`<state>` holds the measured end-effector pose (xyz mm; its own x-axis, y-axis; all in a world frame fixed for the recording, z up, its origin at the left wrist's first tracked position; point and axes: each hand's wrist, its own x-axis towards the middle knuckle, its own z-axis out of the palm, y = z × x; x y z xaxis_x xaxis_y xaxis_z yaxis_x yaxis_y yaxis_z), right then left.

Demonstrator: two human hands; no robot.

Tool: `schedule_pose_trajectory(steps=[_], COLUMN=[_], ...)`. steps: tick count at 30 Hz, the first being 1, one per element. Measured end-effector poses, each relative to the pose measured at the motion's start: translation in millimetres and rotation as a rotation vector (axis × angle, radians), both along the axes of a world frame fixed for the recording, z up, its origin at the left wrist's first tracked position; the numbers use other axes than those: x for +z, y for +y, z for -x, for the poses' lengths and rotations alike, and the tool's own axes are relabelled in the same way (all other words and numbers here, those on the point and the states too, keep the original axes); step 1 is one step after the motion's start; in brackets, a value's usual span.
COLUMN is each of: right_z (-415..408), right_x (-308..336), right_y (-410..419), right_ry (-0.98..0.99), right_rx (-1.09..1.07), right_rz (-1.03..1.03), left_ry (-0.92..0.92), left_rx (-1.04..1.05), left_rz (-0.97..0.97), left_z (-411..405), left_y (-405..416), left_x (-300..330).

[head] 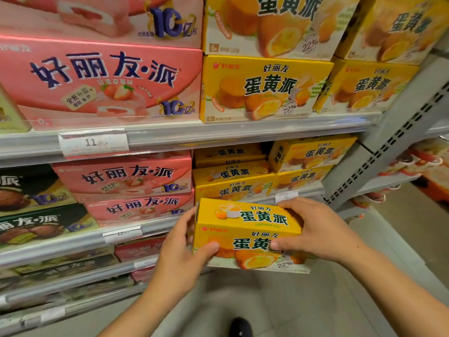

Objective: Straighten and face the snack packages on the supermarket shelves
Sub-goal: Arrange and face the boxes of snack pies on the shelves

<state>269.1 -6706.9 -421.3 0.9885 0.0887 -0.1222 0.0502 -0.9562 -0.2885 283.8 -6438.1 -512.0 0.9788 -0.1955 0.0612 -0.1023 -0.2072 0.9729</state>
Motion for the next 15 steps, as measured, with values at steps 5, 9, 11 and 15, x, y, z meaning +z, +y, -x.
schedule_pose_trajectory(steps=[5, 9, 11, 15], right_z=[-43.4, -86.0, -105.1, -129.3], right_x=[-0.7, -3.0, -3.1, -8.7], right_y=[-48.7, -75.2, -78.5, -77.6], right_ry=[-0.056, -0.176, -0.266, -0.445], right_rx=[0.157, 0.263, 0.322, 0.407], right_rz=[-0.023, -0.024, -0.025, 0.104], left_ry=[-0.078, -0.123, -0.171, -0.35], left_rx=[0.135, 0.197, 0.26, 0.404], left_rz=[0.001, -0.015, -0.13, -0.45], left_z=[-38.2, -53.3, -57.8, -56.0], left_y=[-17.4, -39.0, -47.8, -56.8], left_x=[11.6, 20.3, 21.7, 28.4])
